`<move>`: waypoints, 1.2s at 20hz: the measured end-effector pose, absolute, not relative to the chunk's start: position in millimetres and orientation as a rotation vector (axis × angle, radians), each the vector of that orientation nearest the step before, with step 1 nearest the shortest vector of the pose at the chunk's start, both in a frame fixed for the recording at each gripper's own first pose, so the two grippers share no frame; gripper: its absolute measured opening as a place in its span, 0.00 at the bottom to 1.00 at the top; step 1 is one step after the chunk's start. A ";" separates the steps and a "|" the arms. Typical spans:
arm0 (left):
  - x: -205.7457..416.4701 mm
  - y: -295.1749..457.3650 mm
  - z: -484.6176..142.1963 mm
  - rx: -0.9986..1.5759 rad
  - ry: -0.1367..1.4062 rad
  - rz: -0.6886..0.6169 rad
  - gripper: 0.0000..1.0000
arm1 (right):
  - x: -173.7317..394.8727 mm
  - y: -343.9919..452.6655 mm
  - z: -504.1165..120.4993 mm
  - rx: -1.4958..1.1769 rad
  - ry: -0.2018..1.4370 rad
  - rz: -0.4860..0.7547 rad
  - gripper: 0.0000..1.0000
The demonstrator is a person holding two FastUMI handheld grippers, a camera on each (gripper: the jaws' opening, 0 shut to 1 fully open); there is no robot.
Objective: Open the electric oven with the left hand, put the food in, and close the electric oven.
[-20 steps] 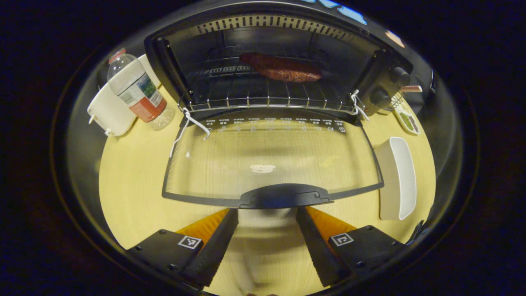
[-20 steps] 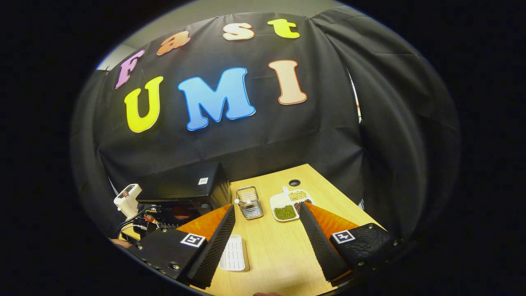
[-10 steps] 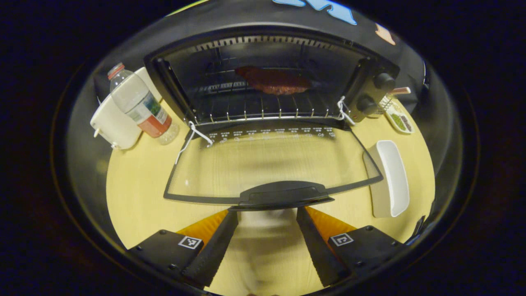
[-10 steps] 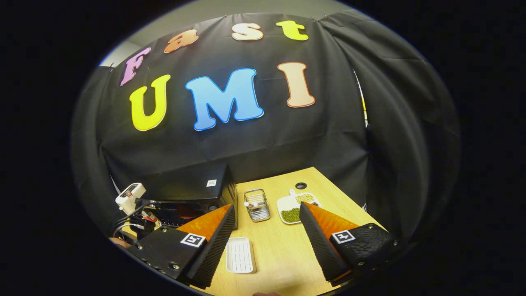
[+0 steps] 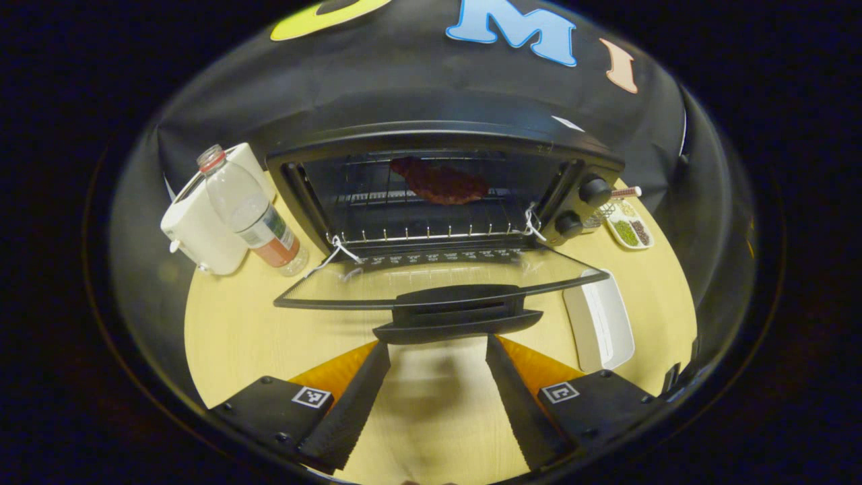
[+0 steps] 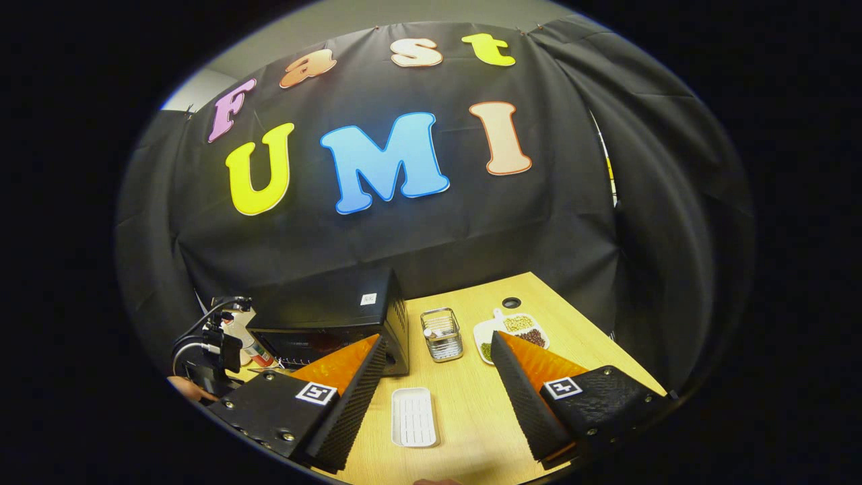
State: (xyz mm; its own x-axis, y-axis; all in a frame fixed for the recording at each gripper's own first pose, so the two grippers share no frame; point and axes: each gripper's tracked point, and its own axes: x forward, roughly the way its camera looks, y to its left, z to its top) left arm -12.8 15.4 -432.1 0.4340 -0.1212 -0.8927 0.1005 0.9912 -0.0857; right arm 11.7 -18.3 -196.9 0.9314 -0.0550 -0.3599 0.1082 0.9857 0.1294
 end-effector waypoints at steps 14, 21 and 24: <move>-0.4 12.5 -413.4 -0.035 1.049 -0.130 1.00 | 2.4 -43.6 -191.0 0.116 0.340 -0.129 0.96; 18.9 24.0 -403.7 -0.070 0.992 -0.087 1.00 | 3.0 -48.2 -189.4 0.093 0.339 -0.131 0.96; 28.3 21.9 -385.9 -0.094 0.907 -0.085 0.98 | 4.5 -42.5 -184.8 0.075 0.328 -0.110 0.96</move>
State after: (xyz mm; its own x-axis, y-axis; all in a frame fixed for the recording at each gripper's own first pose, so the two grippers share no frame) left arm 28.3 21.9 -385.9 0.6129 -0.1133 -0.7820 0.0336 0.9925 -0.1175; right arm 4.5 -42.5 -184.8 0.9409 -0.0958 -0.3250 0.1201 0.9912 0.0556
